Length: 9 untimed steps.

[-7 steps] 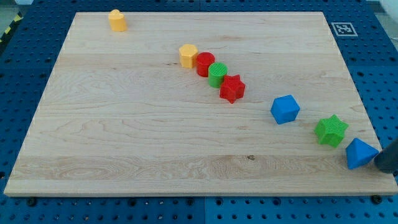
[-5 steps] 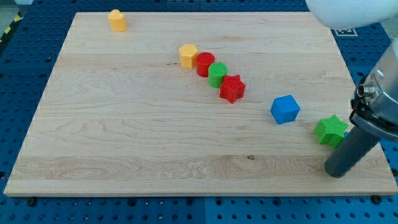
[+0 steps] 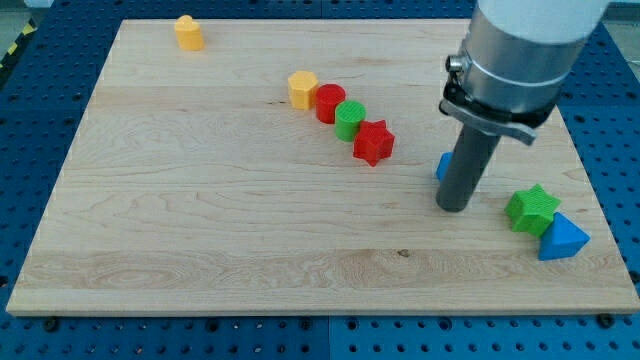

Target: Push the blue cube towards red star

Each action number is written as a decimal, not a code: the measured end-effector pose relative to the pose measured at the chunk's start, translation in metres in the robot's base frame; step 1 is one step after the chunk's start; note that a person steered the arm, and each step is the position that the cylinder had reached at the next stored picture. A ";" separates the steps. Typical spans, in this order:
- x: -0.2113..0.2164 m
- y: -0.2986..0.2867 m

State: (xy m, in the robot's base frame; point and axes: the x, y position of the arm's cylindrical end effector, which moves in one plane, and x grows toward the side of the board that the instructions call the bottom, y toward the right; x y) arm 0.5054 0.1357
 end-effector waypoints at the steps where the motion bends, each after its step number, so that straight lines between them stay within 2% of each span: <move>1: -0.009 0.000; 2: -0.001 0.028; 3: -0.018 0.050; 5: -0.043 0.004; 7: -0.048 -0.008; 8: -0.041 0.006; 9: -0.005 0.011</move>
